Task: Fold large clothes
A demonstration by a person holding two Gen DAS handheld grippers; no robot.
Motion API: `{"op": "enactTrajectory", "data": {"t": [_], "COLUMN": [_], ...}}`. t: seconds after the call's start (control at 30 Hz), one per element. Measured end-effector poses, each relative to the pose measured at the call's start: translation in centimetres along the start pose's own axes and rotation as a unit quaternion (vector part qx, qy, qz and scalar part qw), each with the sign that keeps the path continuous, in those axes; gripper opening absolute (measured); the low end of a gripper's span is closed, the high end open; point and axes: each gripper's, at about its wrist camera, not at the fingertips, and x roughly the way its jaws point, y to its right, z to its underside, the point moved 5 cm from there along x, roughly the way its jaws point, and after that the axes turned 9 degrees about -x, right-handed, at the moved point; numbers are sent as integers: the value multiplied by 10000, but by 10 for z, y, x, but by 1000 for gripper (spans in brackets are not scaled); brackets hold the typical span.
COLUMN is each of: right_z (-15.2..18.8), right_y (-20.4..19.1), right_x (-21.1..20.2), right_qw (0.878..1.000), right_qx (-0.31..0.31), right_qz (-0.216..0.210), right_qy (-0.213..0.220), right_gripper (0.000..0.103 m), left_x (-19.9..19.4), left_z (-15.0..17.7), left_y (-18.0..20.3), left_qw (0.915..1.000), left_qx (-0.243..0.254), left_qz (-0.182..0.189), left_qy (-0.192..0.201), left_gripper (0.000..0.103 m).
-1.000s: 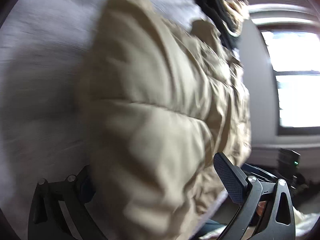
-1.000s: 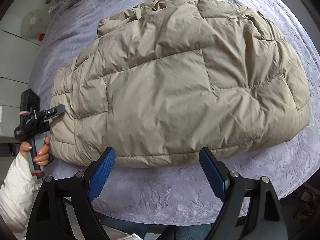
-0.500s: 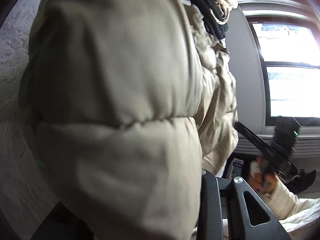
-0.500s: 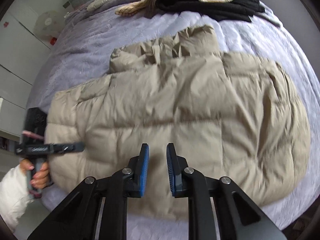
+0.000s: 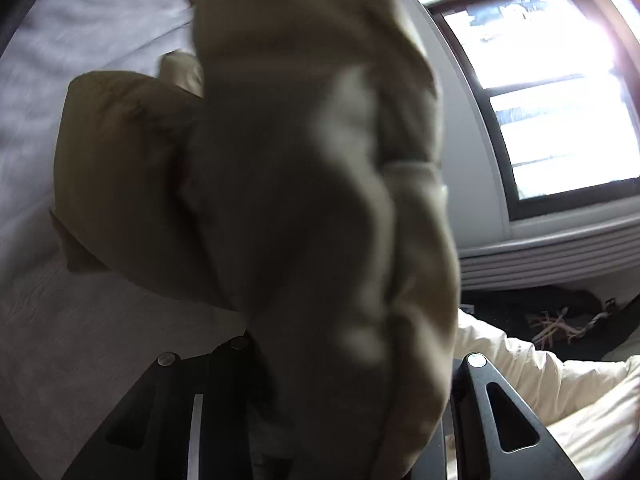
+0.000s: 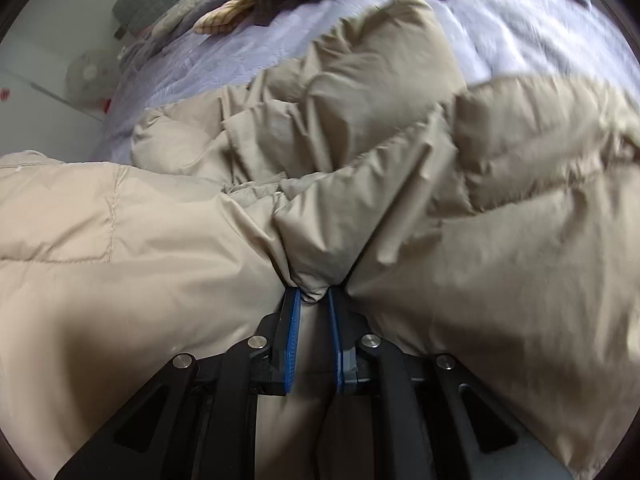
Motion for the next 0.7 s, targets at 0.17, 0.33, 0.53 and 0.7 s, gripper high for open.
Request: {"op": "enactTrajectory", "data": {"t": [0.17,0.33,0.53,0.7], "right_z": [-1,-3,-10,4], "right_y": [22,36,43,78], "right_x": [9,17,4,-72], "right_qw": [9964,9896,9833,9938], "right_qx": [501,827,991,777], "right_qz": [-680,-1143,-1362,-772], "right_qy": [-106,-283,-685,-209], "right_gripper": [7,6,8,9], "left_x": [36,64,79,93], "left_z": [-6,-6,-3,-5], "left_y": [54,83,100,112], "left_qw": [9988,9940,9880,9817], "left_qx": [152,235,328,380], "left_qz": [-468,-1068,-1508,-1866], "left_qy": [29,88,65,7], "left_gripper": [33,33,33,34]}}
